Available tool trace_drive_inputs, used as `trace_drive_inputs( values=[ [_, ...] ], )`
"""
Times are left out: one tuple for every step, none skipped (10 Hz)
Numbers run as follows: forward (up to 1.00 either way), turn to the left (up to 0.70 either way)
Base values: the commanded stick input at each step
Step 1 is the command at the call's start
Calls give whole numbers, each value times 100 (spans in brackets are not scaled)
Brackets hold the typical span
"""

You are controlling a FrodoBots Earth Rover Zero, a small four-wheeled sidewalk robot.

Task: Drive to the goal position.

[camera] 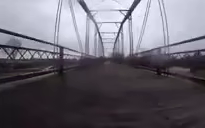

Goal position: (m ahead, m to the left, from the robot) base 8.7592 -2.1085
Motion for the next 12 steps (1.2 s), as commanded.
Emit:
trace_drive_inputs(
  values=[
    [100,-11],
    [100,0],
    [100,0],
    [100,0],
    [100,0],
    [100,0],
    [100,0],
    [100,-3],
    [100,-14],
    [100,-24],
    [100,-22],
    [100,-7]
  ],
)
